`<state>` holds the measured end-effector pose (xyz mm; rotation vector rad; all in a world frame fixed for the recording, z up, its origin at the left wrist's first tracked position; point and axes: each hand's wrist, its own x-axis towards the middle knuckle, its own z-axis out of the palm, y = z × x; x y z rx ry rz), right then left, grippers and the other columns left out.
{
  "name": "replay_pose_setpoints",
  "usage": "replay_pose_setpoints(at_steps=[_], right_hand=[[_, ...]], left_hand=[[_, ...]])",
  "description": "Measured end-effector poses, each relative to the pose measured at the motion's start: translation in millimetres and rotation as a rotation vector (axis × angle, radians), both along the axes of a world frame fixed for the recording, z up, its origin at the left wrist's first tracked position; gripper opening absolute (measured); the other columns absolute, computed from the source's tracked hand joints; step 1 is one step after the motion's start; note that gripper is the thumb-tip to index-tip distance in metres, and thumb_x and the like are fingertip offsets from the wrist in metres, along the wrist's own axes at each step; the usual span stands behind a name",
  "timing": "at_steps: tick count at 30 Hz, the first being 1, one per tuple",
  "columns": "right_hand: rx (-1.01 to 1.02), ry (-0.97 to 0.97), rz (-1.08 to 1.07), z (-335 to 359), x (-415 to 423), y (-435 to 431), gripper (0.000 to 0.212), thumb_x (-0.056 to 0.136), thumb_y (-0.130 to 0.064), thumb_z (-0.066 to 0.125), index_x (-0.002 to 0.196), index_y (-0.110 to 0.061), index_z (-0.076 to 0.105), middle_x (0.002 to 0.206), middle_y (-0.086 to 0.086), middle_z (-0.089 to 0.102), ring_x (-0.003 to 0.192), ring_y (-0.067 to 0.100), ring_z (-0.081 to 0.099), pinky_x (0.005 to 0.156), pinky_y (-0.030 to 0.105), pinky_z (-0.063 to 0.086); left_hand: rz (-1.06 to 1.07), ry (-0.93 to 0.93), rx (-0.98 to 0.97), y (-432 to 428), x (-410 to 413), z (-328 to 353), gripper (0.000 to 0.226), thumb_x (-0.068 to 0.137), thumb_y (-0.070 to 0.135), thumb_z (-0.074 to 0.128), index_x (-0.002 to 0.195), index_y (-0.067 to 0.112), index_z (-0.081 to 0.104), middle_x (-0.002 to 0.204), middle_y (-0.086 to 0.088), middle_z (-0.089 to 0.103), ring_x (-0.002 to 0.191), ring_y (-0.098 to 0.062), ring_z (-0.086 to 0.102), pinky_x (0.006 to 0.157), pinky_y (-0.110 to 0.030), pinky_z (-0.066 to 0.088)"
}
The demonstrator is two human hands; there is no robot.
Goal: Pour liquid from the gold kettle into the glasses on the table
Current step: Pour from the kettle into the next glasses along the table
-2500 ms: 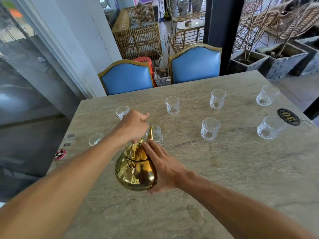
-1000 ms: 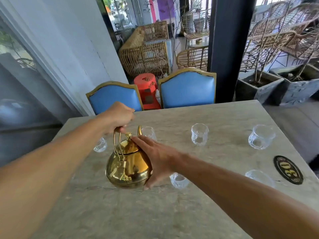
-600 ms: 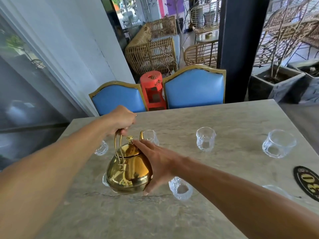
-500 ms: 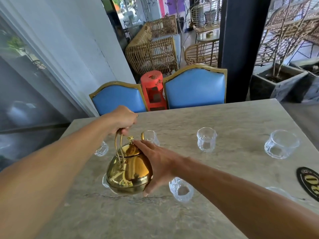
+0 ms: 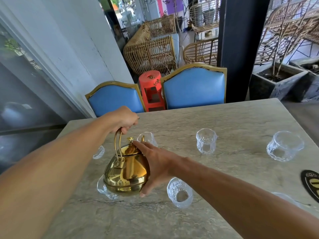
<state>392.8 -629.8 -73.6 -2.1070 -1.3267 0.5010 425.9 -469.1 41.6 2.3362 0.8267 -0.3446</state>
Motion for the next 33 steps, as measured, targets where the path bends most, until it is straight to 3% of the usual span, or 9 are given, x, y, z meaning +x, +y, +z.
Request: replay_pose_setpoints(at_steps=[10, 22, 33], right_hand=[[-0.005, 0.024, -0.010, 1, 1, 2, 0.149, 0.045, -0.063, 0.093, 0.153, -0.044, -0.008, 0.159, -0.006, 0.024, 0.130, 0.027, 0.047, 0.101, 0.038, 0.041], [-0.006, 0.038, -0.013, 2, -4, 3, 0.147, 0.048, -0.060, 0.095, 0.154, -0.042, -0.005, 0.156, -0.002, 0.031, 0.128, 0.027, 0.048, 0.099, 0.036, 0.039], [-0.030, 0.039, -0.012, 5, -8, 5, 0.148, 0.048, -0.061, 0.094, 0.155, -0.041, -0.006, 0.160, -0.004, 0.027, 0.133, 0.027, 0.044, 0.103, 0.039, 0.039]], left_hand=[[-0.032, 0.025, 0.010, 5, 8, -5, 0.014, 0.094, 0.003, 0.045, 0.098, 0.012, 0.055, 0.052, -0.001, 0.034, 0.038, -0.011, 0.025, 0.035, -0.021, 0.025], [-0.062, 0.040, 0.043, 10, 7, -10, 0.017, 0.089, 0.001, 0.048, 0.100, 0.012, 0.054, 0.053, -0.003, 0.035, 0.041, -0.014, 0.027, 0.043, -0.024, 0.027], [-0.049, 0.047, 0.044, 12, 4, -11, 0.024, 0.088, -0.002, 0.049, 0.108, 0.009, 0.058, 0.053, -0.003, 0.035, 0.036, -0.012, 0.026, 0.036, -0.021, 0.027]])
